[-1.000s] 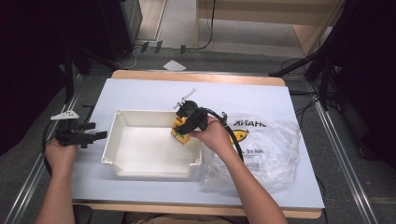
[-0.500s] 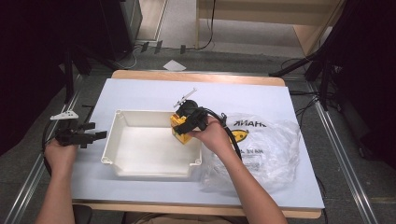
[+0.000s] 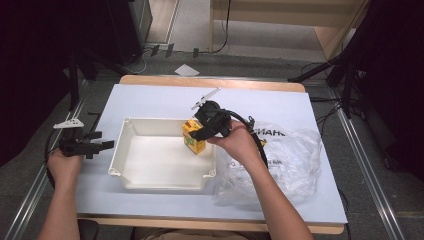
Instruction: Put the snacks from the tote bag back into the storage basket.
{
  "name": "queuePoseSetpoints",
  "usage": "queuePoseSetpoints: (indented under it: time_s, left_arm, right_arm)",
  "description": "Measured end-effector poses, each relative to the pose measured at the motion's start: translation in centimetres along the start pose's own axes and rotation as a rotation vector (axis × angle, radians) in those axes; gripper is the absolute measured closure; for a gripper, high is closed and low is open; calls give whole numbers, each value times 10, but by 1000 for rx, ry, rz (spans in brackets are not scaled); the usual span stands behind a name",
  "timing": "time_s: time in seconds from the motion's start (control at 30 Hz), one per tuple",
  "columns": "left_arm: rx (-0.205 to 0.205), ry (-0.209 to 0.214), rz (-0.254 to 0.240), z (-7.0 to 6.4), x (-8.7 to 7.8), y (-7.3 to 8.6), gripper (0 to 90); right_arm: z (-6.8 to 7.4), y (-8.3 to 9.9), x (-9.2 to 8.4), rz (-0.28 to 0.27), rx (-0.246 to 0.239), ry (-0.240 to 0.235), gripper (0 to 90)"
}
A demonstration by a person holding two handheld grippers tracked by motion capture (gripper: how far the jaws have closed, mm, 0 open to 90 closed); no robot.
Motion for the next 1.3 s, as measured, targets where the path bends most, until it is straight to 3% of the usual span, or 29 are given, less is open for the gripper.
queuePoseSetpoints:
  time_s: [0.33, 0.47, 0.7, 0.83, 0.87, 1.0, 1.3]
  left_arm:
    - [1, 1, 0, 0, -1, 0, 161]
    - [4, 0, 0, 0, 0, 0, 161]
    - [4, 2, 2, 0, 1, -1, 161]
    - [5, 3, 1, 0, 2, -3, 161]
    - [5, 4, 3, 0, 3, -3, 161]
    - [8, 7, 2, 0, 4, -4, 161]
    - [9, 8, 3, 0, 5, -4, 161]
  right_arm:
    - [13, 0, -15, -15, -30, -42, 499]
    - [21, 2, -16, -10, -64, -73, 565]
    - [29, 6, -14, 7, -80, -91, 672]
    - [33, 10, -7, 18, -92, -96, 765]
    - [35, 13, -2, 21, -104, -97, 834]
    - [38, 17, 7, 42, -113, -93, 900]
    - [38, 24, 27, 72, -85, -101, 900]
Point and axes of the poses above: each handheld gripper's, and its own axes: x roughly forward along the jaws, y roughly out of its underside, z roughly to its left, the point moved 8 cm from there along x, roughly forward along the jaws, and after that the axes turned 6 degrees about y, right-handed, at the moved point
